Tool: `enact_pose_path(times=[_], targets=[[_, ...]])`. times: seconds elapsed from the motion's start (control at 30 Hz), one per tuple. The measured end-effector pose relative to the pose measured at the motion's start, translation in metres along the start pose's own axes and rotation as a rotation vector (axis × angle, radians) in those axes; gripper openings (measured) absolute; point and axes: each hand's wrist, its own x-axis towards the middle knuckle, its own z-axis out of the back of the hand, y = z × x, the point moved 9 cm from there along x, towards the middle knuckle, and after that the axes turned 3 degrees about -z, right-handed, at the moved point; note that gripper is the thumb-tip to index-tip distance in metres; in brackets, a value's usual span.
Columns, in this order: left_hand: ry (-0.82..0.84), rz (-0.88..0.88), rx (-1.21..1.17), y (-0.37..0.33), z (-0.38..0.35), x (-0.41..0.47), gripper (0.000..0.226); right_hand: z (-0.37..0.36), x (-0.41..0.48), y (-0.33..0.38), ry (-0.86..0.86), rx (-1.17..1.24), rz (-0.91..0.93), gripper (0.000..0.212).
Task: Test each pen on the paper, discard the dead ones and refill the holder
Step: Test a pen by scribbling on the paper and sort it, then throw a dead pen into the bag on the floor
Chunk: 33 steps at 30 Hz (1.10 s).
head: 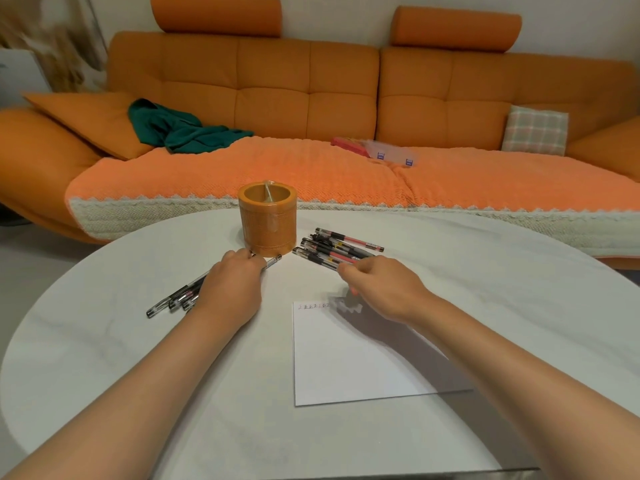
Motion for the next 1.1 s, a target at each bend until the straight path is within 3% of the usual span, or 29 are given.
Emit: enact_pose_path(times=[0.1, 0.23, 0.43, 0.8, 0.97, 1.1], targets=[[-0.004, 0.007, 0.001, -0.003, 0.002, 0.002, 0.028, 0.000, 0.002, 0.003, -0.024, -0.028, 0.034, 0.043], [-0.017, -0.038, -0.049, -0.024, 0.014, -0.001, 0.030, -0.002, -0.001, -0.005, 0.036, -0.062, 0.061, 0.003], [0.057, -0.154, -0.226, -0.096, 0.023, -0.015, 0.030, 0.037, -0.023, -0.029, -0.007, -0.140, 0.099, 0.035], [0.151, -0.448, -0.401, -0.326, 0.020, 0.003, 0.029, 0.165, -0.123, -0.147, -0.219, -0.279, -0.110, 0.030], [0.207, -0.589, -0.434, -0.431, 0.013, -0.006, 0.032, 0.206, -0.188, -0.229, -0.194, -0.210, -0.317, 0.021], [0.265, -0.674, -0.410, -0.495, -0.002, -0.020, 0.034, 0.215, -0.237, -0.288, -0.055, -0.220, -0.475, 0.019]])
